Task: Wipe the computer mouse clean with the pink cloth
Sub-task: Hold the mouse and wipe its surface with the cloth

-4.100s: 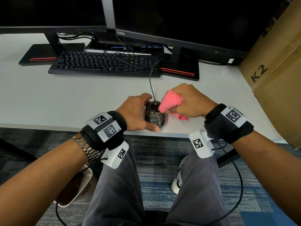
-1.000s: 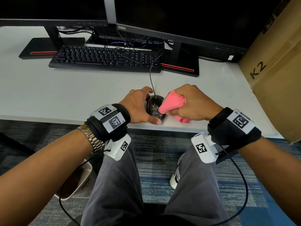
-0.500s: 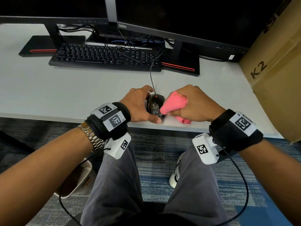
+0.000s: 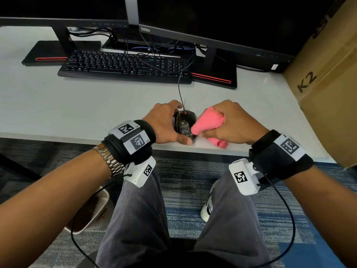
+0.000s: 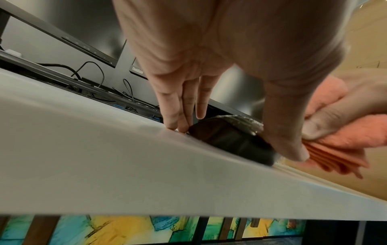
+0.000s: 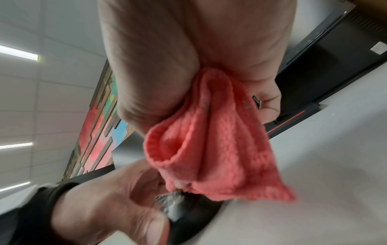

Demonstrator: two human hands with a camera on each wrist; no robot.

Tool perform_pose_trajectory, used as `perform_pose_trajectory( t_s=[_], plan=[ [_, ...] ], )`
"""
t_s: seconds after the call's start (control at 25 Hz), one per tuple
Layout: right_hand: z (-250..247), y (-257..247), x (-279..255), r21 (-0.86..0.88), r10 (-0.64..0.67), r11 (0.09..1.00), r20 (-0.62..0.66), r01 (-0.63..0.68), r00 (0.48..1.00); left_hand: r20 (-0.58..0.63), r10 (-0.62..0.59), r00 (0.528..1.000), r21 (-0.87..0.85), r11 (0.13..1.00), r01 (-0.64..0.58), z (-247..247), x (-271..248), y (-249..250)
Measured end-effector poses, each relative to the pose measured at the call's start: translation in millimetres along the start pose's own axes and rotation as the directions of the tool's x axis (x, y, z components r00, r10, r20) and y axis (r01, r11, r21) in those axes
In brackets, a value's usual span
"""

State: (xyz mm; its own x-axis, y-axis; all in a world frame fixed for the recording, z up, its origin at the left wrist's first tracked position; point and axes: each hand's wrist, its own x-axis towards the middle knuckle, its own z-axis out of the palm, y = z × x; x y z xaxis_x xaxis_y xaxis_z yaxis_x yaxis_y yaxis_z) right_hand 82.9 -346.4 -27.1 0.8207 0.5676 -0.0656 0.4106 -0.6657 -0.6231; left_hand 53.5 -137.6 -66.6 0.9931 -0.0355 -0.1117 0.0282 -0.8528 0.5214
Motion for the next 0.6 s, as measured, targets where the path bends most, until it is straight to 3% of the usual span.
perform_pose_trajectory(
  t_s=[0.16, 0.4, 0.6],
  plan=[
    [-6, 4, 11, -0.034, 0.01, 0.999, -0.103, -0.014, 0.995, 0.001, -0.007, 1.0, -0.004, 1.0, 0.007, 1, 1, -1],
    [7, 4, -3, 0.005, 0.009, 1.0, 0.031, -0.009, 0.999, -0.008, 0.014, 1.0, 0.005, 1.0, -0.014, -1, 1, 1],
    [-1, 5, 7, -0.08, 0.008, 0.997, -0.112, -0.017, 0.994, -0.011, 0.007, 1.0, 0.011, 1.0, -0.007, 0, 2, 0]
  ],
)
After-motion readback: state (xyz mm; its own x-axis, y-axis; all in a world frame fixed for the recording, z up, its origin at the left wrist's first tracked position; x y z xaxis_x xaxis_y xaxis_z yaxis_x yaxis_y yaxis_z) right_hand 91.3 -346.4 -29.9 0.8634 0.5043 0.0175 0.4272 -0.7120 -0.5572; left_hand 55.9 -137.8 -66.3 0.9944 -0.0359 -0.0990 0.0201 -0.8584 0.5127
